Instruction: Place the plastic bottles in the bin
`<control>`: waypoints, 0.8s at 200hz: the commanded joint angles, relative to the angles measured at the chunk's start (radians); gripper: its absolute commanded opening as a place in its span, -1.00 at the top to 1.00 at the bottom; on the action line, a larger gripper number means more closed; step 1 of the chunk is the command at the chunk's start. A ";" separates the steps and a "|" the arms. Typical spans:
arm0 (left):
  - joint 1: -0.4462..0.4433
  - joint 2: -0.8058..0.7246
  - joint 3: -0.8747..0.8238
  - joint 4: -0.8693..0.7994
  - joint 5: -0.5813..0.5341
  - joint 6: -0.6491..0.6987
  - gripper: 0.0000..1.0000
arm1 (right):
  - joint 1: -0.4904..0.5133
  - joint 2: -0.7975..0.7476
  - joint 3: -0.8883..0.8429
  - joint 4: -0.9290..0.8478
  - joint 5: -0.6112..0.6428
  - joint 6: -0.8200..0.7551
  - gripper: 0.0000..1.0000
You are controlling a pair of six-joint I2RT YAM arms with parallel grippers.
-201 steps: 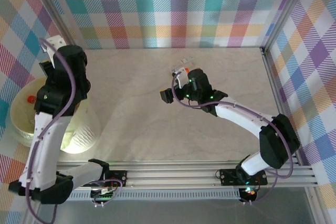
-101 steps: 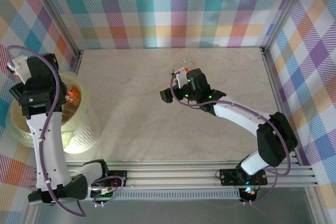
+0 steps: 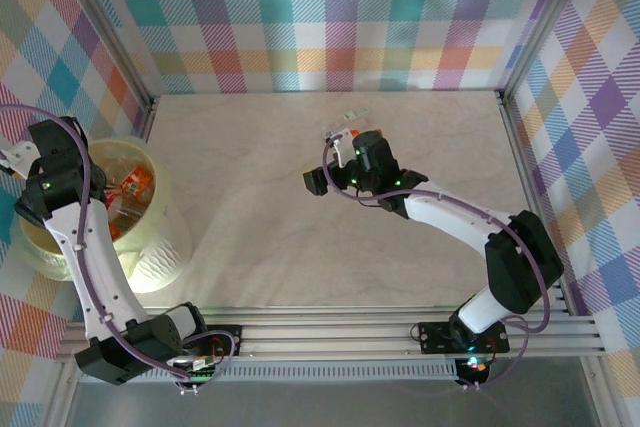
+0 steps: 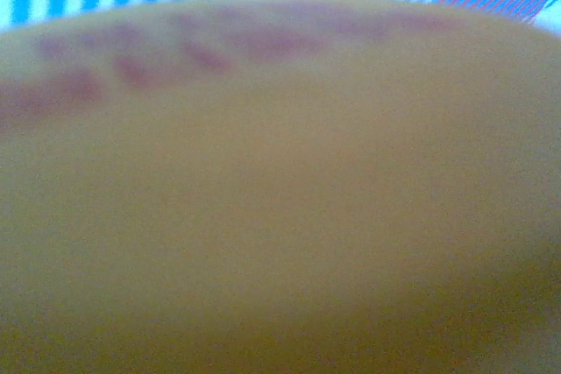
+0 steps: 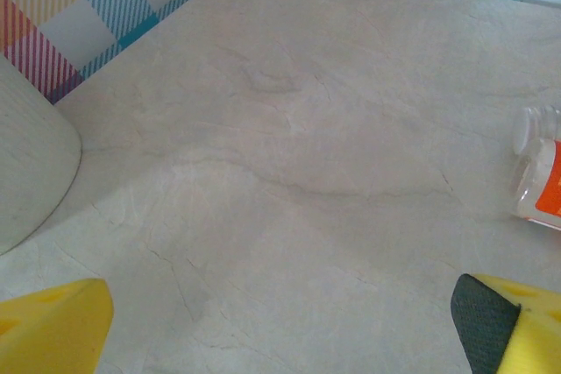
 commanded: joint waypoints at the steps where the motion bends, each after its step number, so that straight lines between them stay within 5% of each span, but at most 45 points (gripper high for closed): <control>1: 0.027 -0.001 -0.019 -0.025 -0.005 -0.063 -0.37 | -0.002 0.013 0.032 -0.010 -0.018 0.022 -0.99; 60: 0.042 0.004 0.003 -0.028 0.004 -0.077 -0.90 | -0.002 0.037 0.046 -0.019 -0.021 0.050 -0.99; 94: 0.042 -0.022 0.044 -0.040 0.035 -0.054 -0.98 | -0.002 0.049 0.059 -0.021 -0.015 0.063 -0.99; 140: 0.042 -0.056 0.085 -0.037 0.323 -0.030 -1.00 | -0.002 0.067 0.073 -0.017 -0.016 0.088 -0.99; 160: 0.042 -0.046 0.074 -0.022 0.343 -0.034 -0.88 | -0.002 0.067 0.073 -0.021 -0.016 0.092 -0.99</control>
